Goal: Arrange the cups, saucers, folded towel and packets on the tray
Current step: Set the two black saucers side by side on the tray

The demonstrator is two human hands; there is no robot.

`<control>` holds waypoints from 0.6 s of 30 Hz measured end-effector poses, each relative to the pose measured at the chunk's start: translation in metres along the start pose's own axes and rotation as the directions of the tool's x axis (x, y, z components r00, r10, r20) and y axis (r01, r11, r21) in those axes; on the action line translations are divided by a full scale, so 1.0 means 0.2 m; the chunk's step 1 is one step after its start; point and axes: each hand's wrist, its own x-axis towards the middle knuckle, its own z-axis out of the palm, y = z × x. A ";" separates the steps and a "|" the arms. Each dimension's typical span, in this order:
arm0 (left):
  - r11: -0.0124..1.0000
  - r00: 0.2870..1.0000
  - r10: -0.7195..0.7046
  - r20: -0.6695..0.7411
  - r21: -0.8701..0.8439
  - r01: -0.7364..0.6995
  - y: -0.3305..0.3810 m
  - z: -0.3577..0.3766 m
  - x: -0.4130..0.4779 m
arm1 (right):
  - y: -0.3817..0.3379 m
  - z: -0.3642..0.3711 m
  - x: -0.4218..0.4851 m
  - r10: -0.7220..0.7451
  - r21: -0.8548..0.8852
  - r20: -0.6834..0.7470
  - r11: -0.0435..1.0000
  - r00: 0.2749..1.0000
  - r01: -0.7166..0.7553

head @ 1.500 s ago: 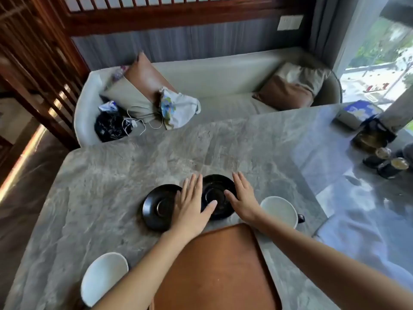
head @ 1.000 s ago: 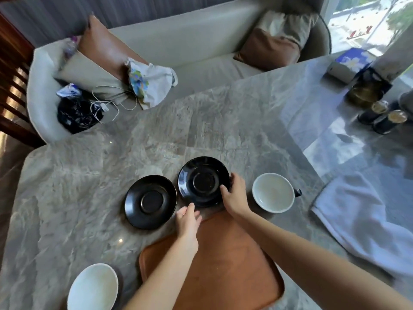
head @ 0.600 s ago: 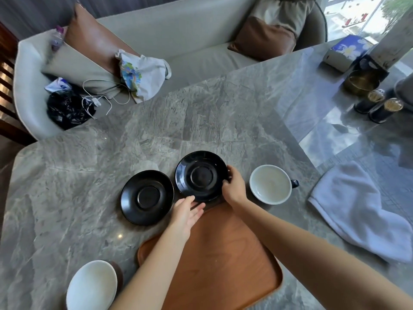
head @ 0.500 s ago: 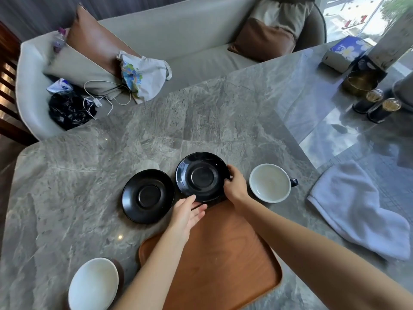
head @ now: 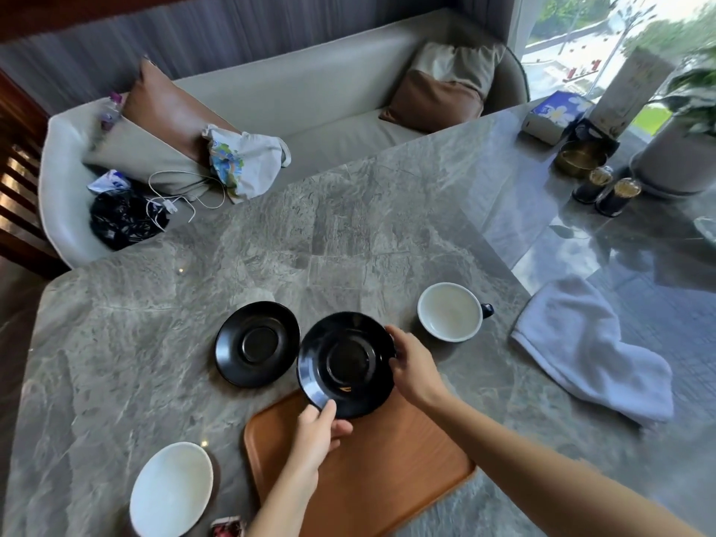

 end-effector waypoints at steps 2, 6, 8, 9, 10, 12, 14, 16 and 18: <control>0.999 0.999 -0.014 0.041 0.047 0.012 -0.06 0.01 -0.02 | 0.06 -0.02 -0.09 -0.004 -0.028 0.019 1.000 1.000 0.004; 0.987 0.988 -0.069 0.135 0.152 0.048 -0.14 0.03 -0.03 | 0.17 -0.06 -0.23 0.009 -0.068 -0.004 0.998 1.000 -0.009; 0.977 0.982 -0.064 0.177 0.212 0.025 -0.14 0.04 -0.03 | 0.21 -0.07 -0.28 0.006 -0.080 -0.035 0.997 0.999 -0.009; 0.970 0.979 -0.056 0.197 0.242 0.007 -0.14 0.04 -0.03 | 0.22 -0.07 -0.30 0.012 -0.089 -0.057 0.996 0.998 -0.017; 0.963 0.974 -0.055 0.218 0.268 -0.006 -0.14 0.05 -0.04 | 0.23 -0.07 -0.31 0.020 -0.104 -0.082 0.994 0.996 -0.029; 0.954 0.962 -0.088 0.259 0.301 0.007 -0.12 0.06 -0.05 | 0.26 -0.07 -0.33 0.027 -0.164 -0.125 0.985 0.992 -0.047; 0.945 0.946 -0.138 0.294 0.326 0.037 -0.11 0.06 -0.06 | 0.28 -0.08 -0.34 0.032 -0.205 -0.130 0.977 0.991 -0.059; 0.937 0.938 -0.151 0.312 0.348 0.036 -0.10 0.06 -0.07 | 0.30 -0.07 -0.36 0.045 -0.179 -0.117 0.982 0.992 -0.066; 0.929 0.938 -0.142 0.316 0.369 0.017 -0.10 0.05 -0.07 | 0.31 -0.07 -0.37 0.048 -0.149 -0.113 0.987 0.992 -0.064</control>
